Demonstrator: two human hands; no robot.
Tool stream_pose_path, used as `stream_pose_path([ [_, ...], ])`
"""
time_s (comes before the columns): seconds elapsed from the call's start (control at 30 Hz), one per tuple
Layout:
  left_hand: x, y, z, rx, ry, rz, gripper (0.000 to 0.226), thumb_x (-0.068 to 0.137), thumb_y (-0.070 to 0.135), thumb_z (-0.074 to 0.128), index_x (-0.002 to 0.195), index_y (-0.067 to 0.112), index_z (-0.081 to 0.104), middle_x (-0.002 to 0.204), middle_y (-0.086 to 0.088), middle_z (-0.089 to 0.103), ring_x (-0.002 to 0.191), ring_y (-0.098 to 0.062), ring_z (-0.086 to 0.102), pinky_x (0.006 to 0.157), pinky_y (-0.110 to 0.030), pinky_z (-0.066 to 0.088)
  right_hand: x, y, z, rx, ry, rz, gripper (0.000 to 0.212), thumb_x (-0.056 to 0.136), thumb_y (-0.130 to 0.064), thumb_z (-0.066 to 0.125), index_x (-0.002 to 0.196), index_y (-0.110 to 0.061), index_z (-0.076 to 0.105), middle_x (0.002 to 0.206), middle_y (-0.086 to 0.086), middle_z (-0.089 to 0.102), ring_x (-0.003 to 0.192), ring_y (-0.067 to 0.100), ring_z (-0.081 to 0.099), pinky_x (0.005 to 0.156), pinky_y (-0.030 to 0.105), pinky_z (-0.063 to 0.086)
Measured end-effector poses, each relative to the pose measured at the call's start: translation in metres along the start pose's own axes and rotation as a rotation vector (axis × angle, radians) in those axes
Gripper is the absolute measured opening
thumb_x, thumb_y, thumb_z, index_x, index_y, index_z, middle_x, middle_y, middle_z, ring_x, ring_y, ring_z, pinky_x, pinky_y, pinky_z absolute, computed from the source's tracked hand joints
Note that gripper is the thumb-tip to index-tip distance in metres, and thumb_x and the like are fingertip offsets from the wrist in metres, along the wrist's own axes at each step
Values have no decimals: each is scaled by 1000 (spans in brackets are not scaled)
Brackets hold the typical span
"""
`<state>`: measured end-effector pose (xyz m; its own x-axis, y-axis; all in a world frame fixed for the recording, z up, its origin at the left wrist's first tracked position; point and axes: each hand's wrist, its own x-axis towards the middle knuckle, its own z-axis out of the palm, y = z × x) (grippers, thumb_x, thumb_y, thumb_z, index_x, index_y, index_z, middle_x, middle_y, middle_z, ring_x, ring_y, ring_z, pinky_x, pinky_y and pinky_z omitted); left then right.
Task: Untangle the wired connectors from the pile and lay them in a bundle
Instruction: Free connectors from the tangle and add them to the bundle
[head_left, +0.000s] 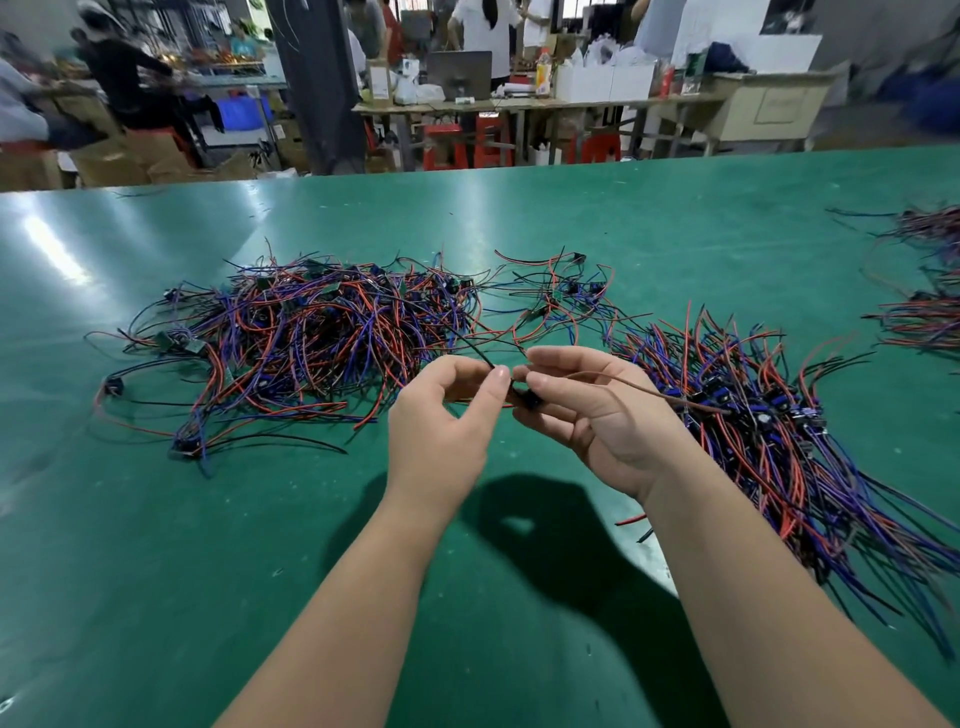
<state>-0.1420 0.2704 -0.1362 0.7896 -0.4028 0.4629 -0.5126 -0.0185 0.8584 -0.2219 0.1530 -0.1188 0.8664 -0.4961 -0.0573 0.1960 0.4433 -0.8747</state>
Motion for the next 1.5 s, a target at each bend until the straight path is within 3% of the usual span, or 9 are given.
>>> stream_pose_path([
  [0.3, 4, -8, -1, -78, -32, -100, 13, 84, 18, 72, 72, 21, 67, 63, 15, 69, 59, -2, 64, 64, -19, 52, 2, 4, -1, -64, 1, -9, 28, 61, 4, 71, 87, -3, 65, 80, 13, 69, 67, 17, 67, 67, 25, 58],
  [0.47, 3, -14, 2, 9, -39, -160, 14, 75, 37, 71, 67, 27, 66, 66, 15, 68, 71, -10, 68, 71, -31, 54, 1, 12, 1, -640, 69, -198, 31, 65, 6, 80, 85, -13, 67, 96, 22, 69, 80, 25, 65, 84, 37, 54],
  [0.63, 6, -14, 4, -106, -15, -233, 26, 78, 44, 59, 74, 19, 67, 68, 9, 68, 77, -19, 71, 80, -45, 55, 3, 8, 8, -865, 103, -226, 22, 67, -3, 81, 70, -21, 69, 65, 3, 67, 60, 10, 55, 64, 27, 47],
  [0.8, 19, -23, -10, -127, 198, -285, 23, 82, 40, 49, 75, 27, 67, 73, 12, 70, 79, -9, 68, 79, -32, 50, 24, -59, 17, -747, 148, -222, 22, 65, 2, 80, 57, -15, 70, 57, 0, 68, 57, 13, 62, 63, 22, 54],
  [1.03, 25, -31, -18, -79, 288, -318, 23, 94, 23, 50, 81, 28, 67, 52, 14, 50, 44, -2, 37, 46, -18, 30, 133, -147, 15, -568, 465, -428, 21, 69, 2, 78, 63, -12, 64, 66, 7, 67, 66, 20, 67, 70, 28, 57],
  [1.17, 24, -28, -20, -38, 271, -306, 19, 94, 23, 49, 86, 28, 65, 74, 8, 55, 66, -12, 46, 67, -29, 39, 177, -116, -7, -915, 620, -171, 29, 76, -19, 79, 91, -11, 55, 106, 10, 63, 95, 23, 63, 88, 35, 52],
  [1.27, 25, -28, -20, -5, 252, -327, 19, 93, 18, 50, 87, 31, 62, 88, 2, 63, 77, -18, 53, 73, -33, 44, 179, -92, -21, -1021, 571, 74, 65, 75, -13, 79, 127, 0, 41, 131, 15, 50, 107, 28, 56, 93, 42, 51],
  [1.4, 23, -29, -17, 29, 237, -342, 35, 87, 1, 44, 92, 34, 56, 101, 1, 61, 85, -17, 55, 71, -28, 41, 171, -76, -20, -1285, 534, 52, 52, 79, -5, 69, 127, -1, 51, 127, 17, 56, 112, 30, 57, 96, 40, 49],
  [1.5, 22, -30, -18, 9, 300, -352, 45, 79, -10, 40, 99, 29, 52, 103, 2, 56, 89, -12, 49, 77, -22, 37, 154, -62, 5, -1376, 456, -116, 26, 80, -5, 55, 99, -10, 72, 101, 14, 70, 96, 28, 64, 85, 33, 53],
])
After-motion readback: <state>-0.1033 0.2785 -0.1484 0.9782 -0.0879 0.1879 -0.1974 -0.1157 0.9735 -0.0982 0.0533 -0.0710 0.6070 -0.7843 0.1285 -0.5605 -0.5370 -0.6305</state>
